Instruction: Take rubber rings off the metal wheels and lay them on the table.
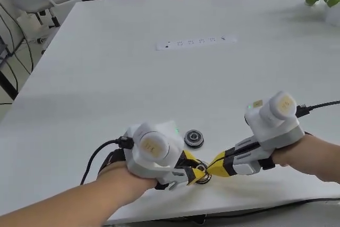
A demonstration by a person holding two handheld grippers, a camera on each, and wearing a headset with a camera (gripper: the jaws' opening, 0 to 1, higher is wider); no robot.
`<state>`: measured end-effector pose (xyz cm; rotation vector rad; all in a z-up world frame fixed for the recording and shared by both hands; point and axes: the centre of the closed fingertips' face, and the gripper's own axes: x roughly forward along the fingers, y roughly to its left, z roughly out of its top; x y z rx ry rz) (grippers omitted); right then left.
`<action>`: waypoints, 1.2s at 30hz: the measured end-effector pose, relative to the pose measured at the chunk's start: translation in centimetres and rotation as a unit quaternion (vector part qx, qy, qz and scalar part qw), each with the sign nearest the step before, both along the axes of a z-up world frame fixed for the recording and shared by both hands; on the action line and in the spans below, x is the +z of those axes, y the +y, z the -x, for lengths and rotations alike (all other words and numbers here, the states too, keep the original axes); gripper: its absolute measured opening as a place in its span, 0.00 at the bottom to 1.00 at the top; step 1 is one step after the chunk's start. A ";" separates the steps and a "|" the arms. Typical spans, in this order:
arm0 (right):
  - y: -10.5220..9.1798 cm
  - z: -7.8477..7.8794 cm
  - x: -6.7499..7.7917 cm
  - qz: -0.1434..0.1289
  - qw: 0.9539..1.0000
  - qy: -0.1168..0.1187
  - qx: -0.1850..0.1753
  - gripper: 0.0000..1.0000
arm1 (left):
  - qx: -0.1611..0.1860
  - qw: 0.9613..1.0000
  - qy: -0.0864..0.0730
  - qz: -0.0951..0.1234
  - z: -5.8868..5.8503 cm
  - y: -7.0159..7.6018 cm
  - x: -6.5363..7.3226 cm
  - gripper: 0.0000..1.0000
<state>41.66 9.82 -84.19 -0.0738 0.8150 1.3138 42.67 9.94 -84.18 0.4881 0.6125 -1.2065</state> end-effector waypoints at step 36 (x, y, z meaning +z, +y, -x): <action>0.0 -0.1 0.8 -0.016 1.000 0.002 -0.004 0.00 | 0.020 0.999 0.022 0.041 0.6 1.4 3.5 0.27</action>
